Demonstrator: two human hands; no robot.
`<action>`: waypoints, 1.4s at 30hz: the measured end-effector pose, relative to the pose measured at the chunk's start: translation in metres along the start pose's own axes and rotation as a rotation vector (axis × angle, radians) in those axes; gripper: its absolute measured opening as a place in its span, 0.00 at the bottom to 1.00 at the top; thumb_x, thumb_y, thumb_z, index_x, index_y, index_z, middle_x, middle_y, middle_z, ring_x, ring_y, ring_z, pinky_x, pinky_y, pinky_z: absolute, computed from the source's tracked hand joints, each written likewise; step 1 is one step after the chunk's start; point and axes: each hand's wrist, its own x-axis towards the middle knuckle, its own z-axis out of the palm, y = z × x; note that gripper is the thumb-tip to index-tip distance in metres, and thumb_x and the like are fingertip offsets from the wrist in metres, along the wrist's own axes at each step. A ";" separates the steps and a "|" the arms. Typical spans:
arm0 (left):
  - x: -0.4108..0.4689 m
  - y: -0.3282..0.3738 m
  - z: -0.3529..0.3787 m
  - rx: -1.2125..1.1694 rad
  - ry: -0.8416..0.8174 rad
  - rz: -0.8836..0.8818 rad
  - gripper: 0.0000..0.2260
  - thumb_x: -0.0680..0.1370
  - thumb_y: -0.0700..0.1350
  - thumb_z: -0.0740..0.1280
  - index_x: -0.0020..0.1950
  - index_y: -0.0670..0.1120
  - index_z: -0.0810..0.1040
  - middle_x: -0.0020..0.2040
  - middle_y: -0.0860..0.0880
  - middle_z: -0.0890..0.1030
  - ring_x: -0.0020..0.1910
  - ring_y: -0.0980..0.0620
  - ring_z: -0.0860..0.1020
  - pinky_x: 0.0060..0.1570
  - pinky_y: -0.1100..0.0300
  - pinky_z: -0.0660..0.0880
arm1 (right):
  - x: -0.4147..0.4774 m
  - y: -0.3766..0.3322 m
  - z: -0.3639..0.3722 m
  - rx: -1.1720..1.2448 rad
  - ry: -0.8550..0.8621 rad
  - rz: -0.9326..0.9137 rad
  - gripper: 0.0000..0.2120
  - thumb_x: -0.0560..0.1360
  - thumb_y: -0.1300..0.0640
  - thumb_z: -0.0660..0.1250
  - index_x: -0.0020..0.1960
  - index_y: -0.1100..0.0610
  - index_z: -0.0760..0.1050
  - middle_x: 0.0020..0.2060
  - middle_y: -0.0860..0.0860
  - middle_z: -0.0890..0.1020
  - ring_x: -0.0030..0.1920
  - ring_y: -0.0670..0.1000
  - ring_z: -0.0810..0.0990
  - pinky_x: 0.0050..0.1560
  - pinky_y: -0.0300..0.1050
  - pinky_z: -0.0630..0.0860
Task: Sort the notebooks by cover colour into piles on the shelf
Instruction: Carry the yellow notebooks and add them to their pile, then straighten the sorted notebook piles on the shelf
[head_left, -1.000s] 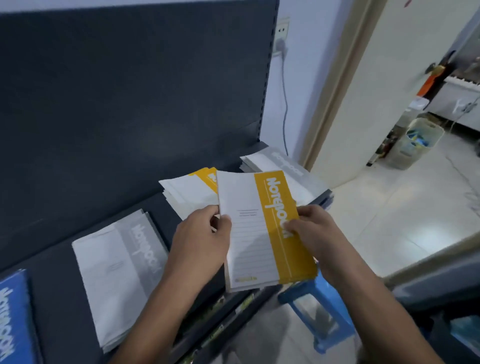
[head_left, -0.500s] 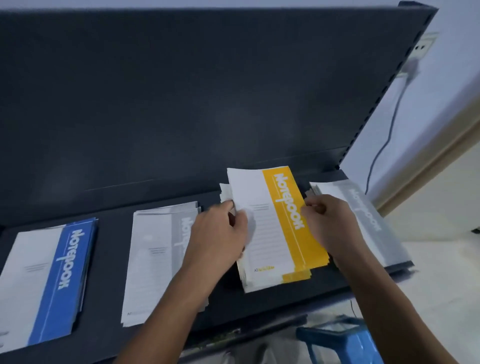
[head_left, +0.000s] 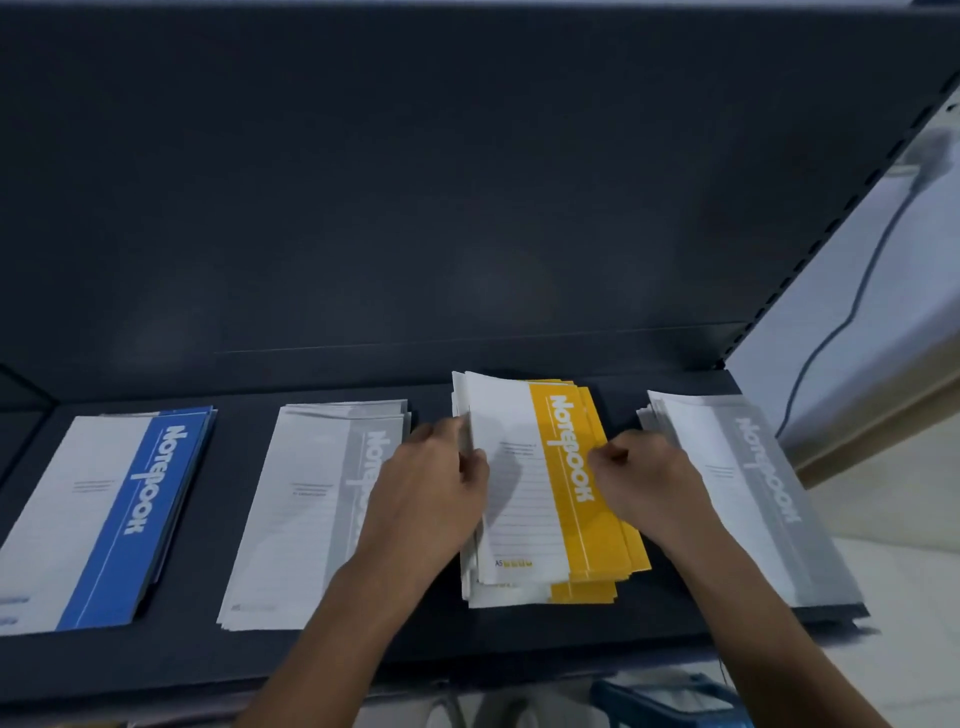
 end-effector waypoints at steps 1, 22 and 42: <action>0.000 -0.001 0.000 -0.011 0.006 -0.012 0.16 0.83 0.52 0.63 0.70 0.52 0.73 0.56 0.53 0.80 0.48 0.55 0.80 0.43 0.64 0.73 | 0.000 0.000 0.000 -0.027 0.001 -0.008 0.14 0.80 0.50 0.61 0.43 0.58 0.77 0.33 0.51 0.81 0.33 0.48 0.78 0.31 0.41 0.68; -0.011 -0.061 -0.024 -0.150 0.116 -0.138 0.11 0.81 0.49 0.64 0.62 0.51 0.79 0.50 0.57 0.80 0.44 0.56 0.79 0.46 0.60 0.74 | -0.008 -0.062 0.021 -0.052 0.077 -0.174 0.15 0.79 0.46 0.62 0.63 0.49 0.76 0.54 0.48 0.84 0.52 0.53 0.81 0.52 0.48 0.76; -0.012 -0.354 -0.211 -0.114 0.092 -0.216 0.10 0.81 0.50 0.64 0.60 0.53 0.80 0.49 0.57 0.82 0.46 0.54 0.81 0.47 0.59 0.76 | -0.111 -0.311 0.240 0.042 -0.002 -0.239 0.12 0.79 0.46 0.63 0.60 0.49 0.76 0.53 0.47 0.82 0.51 0.50 0.81 0.54 0.49 0.78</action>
